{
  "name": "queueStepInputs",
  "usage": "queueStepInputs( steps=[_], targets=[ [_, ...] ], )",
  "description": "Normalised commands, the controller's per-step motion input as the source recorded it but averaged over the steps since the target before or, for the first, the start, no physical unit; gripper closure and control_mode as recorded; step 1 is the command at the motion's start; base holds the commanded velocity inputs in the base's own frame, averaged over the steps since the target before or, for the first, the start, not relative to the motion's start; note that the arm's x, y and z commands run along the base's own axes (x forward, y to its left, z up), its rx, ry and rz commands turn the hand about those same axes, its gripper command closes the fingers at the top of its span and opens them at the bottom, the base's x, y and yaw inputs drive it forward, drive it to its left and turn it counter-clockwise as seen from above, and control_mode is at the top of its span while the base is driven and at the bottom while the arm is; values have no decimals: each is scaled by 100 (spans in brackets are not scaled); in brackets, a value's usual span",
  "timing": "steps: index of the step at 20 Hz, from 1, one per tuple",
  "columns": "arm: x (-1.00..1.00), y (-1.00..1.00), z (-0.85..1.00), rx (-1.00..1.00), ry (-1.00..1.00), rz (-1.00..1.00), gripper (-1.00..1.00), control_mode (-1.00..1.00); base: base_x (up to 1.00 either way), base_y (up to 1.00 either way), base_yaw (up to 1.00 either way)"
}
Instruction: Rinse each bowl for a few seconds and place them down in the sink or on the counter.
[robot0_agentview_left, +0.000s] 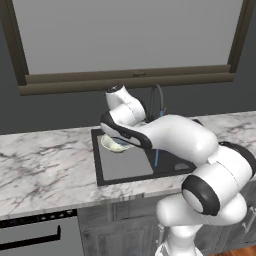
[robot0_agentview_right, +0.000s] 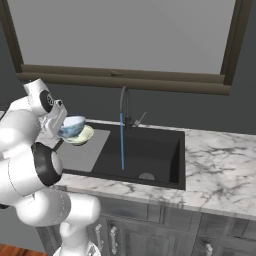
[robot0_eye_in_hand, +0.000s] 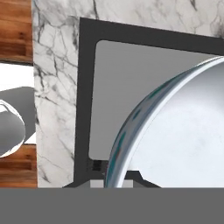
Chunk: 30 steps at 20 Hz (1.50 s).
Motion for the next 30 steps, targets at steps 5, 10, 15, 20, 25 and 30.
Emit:
queueStepInputs(
  steps=[5, 10, 15, 20, 25, 30],
  targets=[
    [0, -38, 3, 0, 5, -11, 100, -100, 0, 0, 0],
    [2, -40, 2, 0, 4, -10, 100, -100, 0, 0, 0],
    [6, -36, 0, -1, 3, -9, 100, -100, 0, 0, 0],
    [8, -22, 0, -6, -2, -7, 100, -100, 0, 0, 0],
    [27, -18, 0, -3, 0, -4, 100, -100, 0, 0, 0],
    [33, -19, 0, 0, 1, -3, 100, -100, 0, 0, 0]
  ],
)
